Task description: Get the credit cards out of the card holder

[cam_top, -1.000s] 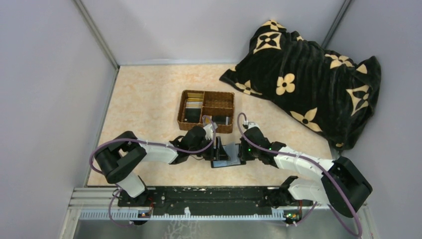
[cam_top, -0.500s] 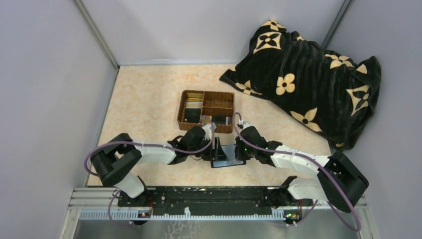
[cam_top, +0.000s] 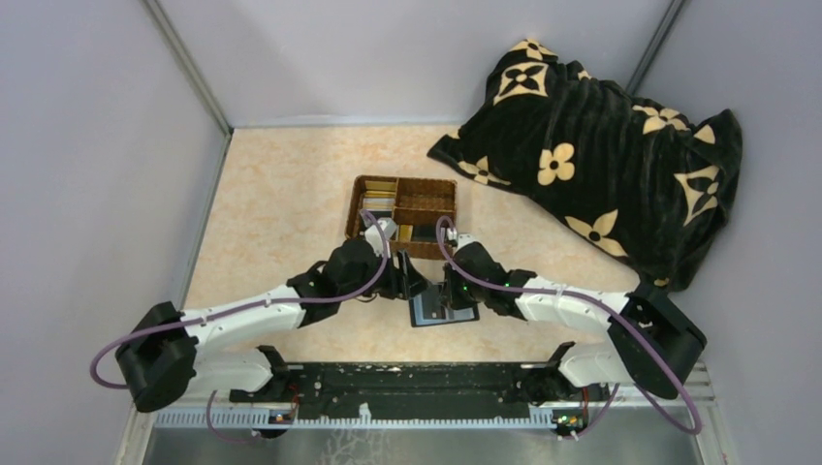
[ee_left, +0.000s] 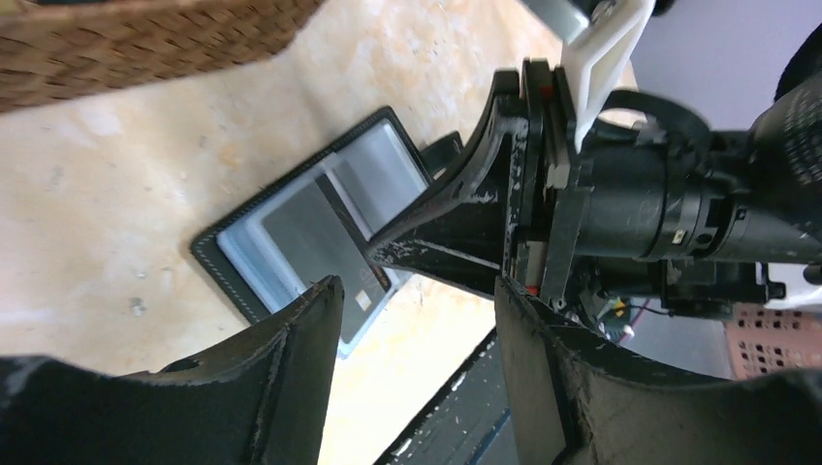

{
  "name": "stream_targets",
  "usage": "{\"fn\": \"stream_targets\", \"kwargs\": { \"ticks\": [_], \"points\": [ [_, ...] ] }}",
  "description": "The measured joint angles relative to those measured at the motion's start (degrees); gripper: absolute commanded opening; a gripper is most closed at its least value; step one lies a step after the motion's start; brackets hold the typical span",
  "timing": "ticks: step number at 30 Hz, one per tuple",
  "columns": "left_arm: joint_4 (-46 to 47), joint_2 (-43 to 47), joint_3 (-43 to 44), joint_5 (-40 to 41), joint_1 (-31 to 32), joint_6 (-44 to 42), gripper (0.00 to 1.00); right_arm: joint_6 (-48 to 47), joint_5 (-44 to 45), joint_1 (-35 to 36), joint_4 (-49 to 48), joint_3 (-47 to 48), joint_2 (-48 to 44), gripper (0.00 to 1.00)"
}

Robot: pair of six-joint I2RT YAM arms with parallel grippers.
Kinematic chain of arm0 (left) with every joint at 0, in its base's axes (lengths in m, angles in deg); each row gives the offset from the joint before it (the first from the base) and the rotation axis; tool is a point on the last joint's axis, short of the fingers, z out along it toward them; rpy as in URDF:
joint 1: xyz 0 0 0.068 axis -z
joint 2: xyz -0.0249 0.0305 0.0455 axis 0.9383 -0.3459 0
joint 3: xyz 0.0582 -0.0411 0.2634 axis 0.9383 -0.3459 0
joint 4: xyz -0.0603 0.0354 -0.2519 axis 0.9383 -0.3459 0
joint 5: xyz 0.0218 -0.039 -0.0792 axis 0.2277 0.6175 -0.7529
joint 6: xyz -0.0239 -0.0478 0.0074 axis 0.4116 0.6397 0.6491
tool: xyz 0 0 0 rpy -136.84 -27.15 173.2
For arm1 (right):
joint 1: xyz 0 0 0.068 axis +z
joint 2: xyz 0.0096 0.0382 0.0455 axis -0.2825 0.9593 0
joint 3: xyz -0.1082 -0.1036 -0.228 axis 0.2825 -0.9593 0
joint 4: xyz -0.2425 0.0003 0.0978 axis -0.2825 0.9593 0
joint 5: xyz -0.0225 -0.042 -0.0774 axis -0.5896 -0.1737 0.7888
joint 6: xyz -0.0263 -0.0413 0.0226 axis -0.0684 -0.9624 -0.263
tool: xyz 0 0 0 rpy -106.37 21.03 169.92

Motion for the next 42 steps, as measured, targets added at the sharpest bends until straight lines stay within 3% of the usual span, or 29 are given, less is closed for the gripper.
{"fn": "stream_targets", "kwargs": {
  "ticks": [8,19,27,34,42],
  "points": [
    [-0.3,-0.5,-1.0,4.0,-0.1,-0.5,0.64,0.2,0.9,0.4,0.3,0.1,1.4,0.0],
    [10.7,-16.3,-3.3,-5.0,-0.4,3.0,0.64,1.3,0.3,-2.1,-0.8,-2.0,-2.1,0.0],
    [15.8,-19.8,-3.3,-9.3,-1.1,4.5,0.64,1.7,-1.2,-2.5,-2.8,-4.6,-1.7,0.0],
    [14.3,-19.4,-2.9,-9.8,-1.6,4.6,0.64,2.5,-3.1,-2.8,-5.9,-6.5,-0.4,0.0],
    [2.8,-11.8,-0.1,-6.2,-1.6,2.4,0.64,2.8,-4.2,-3.2,-7.9,-7.3,0.2,0.0]
  ]
}}
